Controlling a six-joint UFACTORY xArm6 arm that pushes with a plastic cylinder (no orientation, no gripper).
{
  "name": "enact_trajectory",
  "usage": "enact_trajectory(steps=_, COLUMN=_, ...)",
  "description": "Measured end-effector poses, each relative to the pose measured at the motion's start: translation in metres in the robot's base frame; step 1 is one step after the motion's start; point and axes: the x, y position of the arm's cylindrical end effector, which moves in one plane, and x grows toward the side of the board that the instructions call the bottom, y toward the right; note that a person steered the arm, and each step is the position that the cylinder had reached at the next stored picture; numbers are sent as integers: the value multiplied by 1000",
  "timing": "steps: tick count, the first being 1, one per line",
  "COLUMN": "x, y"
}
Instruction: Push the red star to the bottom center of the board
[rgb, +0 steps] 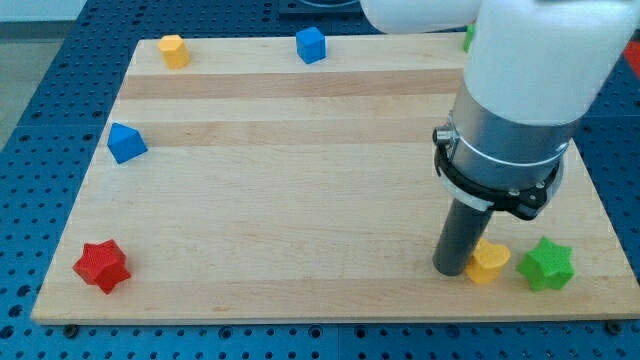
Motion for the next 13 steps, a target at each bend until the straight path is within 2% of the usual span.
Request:
enact_trajectory(steps=1, x=-7, y=-9)
enact_trajectory(steps=2, x=-33, y=-62)
enact_trajectory(steps=3, x=-42, y=-142)
enact_trajectory(steps=5, x=-42, y=-359)
enact_trajectory(steps=6, x=-43, y=-417)
enact_trajectory(steps=7, x=-44, y=-420)
enact_trajectory(steps=9, x=31, y=-396)
enact_trajectory(steps=10, x=28, y=-337)
enact_trajectory(steps=11, x=17, y=-308)
enact_trajectory(steps=13, x=23, y=-411)
